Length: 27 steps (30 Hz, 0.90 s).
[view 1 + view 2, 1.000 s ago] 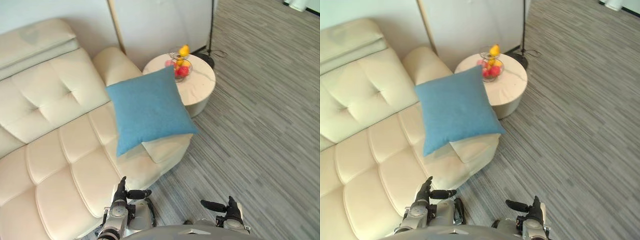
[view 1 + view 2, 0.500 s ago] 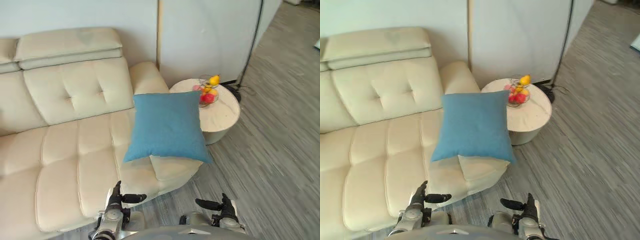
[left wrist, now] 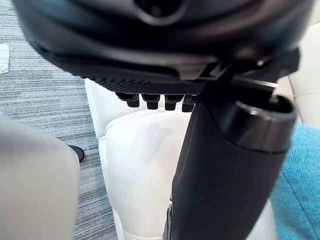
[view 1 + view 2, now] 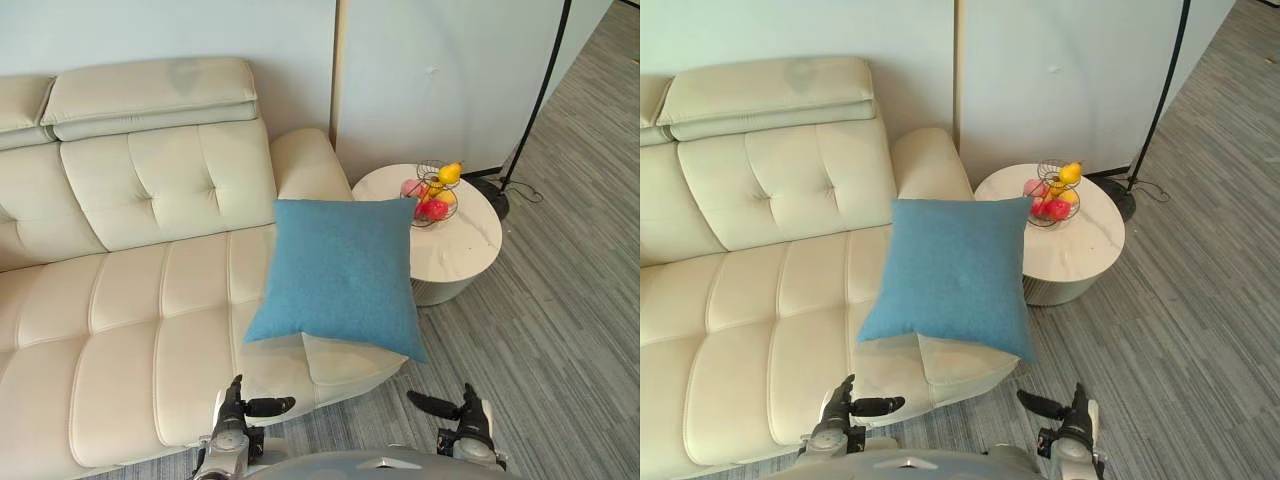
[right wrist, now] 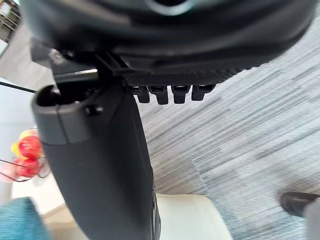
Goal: Pick up cushions and gather them together orderly.
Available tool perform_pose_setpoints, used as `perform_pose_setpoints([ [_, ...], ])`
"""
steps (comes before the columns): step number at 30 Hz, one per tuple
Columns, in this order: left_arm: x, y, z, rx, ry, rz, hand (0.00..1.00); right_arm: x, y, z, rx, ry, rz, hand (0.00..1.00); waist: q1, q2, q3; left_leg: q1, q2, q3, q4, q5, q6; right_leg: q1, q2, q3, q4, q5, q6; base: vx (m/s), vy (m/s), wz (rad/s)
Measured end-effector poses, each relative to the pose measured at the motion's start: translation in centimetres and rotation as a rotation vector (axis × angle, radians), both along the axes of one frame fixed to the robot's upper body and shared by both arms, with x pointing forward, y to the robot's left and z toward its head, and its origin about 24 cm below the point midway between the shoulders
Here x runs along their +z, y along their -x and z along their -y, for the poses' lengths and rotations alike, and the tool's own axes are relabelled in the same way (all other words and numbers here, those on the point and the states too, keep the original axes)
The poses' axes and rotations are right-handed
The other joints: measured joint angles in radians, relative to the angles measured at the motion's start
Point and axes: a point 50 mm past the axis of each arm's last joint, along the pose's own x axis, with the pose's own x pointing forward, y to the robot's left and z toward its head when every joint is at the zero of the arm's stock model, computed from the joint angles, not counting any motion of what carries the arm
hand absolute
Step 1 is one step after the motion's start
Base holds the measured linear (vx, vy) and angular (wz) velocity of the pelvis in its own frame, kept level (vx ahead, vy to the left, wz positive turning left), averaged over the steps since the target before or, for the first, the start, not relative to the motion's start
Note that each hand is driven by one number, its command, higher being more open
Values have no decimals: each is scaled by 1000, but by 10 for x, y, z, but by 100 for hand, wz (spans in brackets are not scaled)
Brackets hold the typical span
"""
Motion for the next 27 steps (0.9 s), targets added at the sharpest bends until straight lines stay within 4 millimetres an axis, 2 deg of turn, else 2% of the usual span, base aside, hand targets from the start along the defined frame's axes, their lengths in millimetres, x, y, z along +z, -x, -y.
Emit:
perform_pose_setpoints([
  [5,19,-13,-22,108,-37,126,100,27,-21,10,-6,54,148,100,2,1,-7,3,-4,2,-26,38,5,12,0,2,-39,46,0,-24,37,7],
  [10,35,-24,-34,161,-58,224,100,39,-29,14,-2,77,207,100,1,6,-10,9,-10,1,-51,44,10,26,-2,3,-73,53,5,-90,26,3],
  [14,41,-30,-32,181,-46,267,100,47,-38,13,56,102,234,100,-1,17,-18,-1,-16,-1,-110,76,14,-2,-3,4,-96,78,7,-142,28,3],
  [21,61,-54,-18,128,-38,386,100,60,-62,-9,208,102,304,100,-7,20,-19,-63,-31,-24,-172,154,28,-65,-3,-7,-135,142,8,-163,32,7],
  [27,64,-64,-11,98,-34,406,100,63,-66,-16,244,94,318,100,-14,26,-15,-85,-34,-32,-181,173,29,-79,-1,-15,-154,164,8,-46,15,4],
])
